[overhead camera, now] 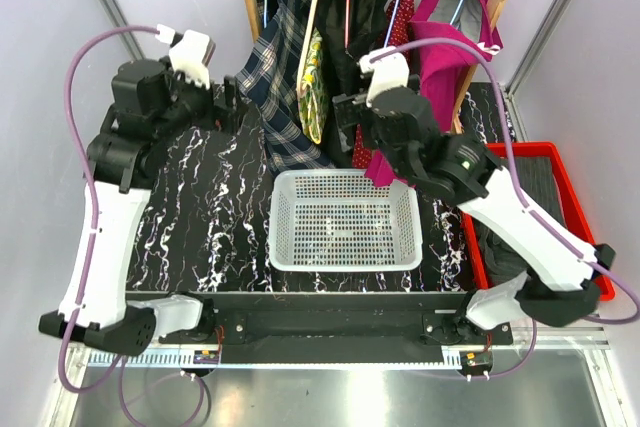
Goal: Remove the skirt from the hanger
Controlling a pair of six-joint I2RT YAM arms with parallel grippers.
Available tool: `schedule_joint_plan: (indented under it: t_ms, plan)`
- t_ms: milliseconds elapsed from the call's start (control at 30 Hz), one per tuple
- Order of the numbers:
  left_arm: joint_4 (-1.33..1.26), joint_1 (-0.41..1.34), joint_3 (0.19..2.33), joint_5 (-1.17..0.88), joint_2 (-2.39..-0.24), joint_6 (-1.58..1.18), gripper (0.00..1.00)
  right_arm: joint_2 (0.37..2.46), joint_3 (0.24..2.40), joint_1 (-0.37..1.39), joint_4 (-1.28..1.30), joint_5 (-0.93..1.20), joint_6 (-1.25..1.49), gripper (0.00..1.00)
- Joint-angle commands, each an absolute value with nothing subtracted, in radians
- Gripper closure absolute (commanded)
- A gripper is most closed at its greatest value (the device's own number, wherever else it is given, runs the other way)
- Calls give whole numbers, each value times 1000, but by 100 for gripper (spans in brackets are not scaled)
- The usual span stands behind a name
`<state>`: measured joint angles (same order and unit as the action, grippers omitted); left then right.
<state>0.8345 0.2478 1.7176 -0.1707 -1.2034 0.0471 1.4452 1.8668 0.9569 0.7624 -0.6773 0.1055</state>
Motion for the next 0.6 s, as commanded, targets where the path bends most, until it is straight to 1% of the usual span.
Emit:
schedule_joint_plan:
  t_ms: [0, 33, 67, 133, 167, 233, 267, 300, 400, 433, 467, 567]
  plan:
    - [667, 250, 1850, -160, -1306, 5, 10, 1351, 1816, 968, 643, -571, 114, 0]
    - [663, 250, 1888, -149, -1334, 5, 14, 1353, 1816, 974, 643, -572, 110, 0]
    - [661, 250, 1972, -149, -1363, -47, 16, 1353, 1816, 979, 644, -584, 107, 0]
    - [647, 250, 2043, -137, -1436, -72, 17, 1356, 1807, 985, 638, -591, 101, 0]
    - [625, 250, 2093, -130, -1454, -77, 18, 1358, 1802, 994, 635, -600, 101, 2]
    - [591, 250, 2129, -101, -1508, -93, 19, 1356, 1787, 1003, 614, -600, 92, 6]
    - [565, 250, 2158, -100, -1526, -112, 19, 1358, 1781, 1015, 606, -606, 86, 10]
    - [551, 250, 2170, -100, -1566, -121, 23, 1356, 1775, 1022, 597, -609, 83, 12]
    - [496, 252, 2215, -106, -1642, -146, 31, 1356, 1750, 1041, 571, -618, 71, 16]
    - [492, 252, 2233, -116, -1664, -152, 35, 1356, 1734, 1045, 562, -621, 69, 16]
    - [498, 256, 2278, -114, -1689, -152, 37, 1356, 1724, 1048, 557, -627, 69, 17]
    - [500, 279, 2321, -75, -1752, -147, 39, 1347, 1683, 1051, 537, -630, 77, 17]
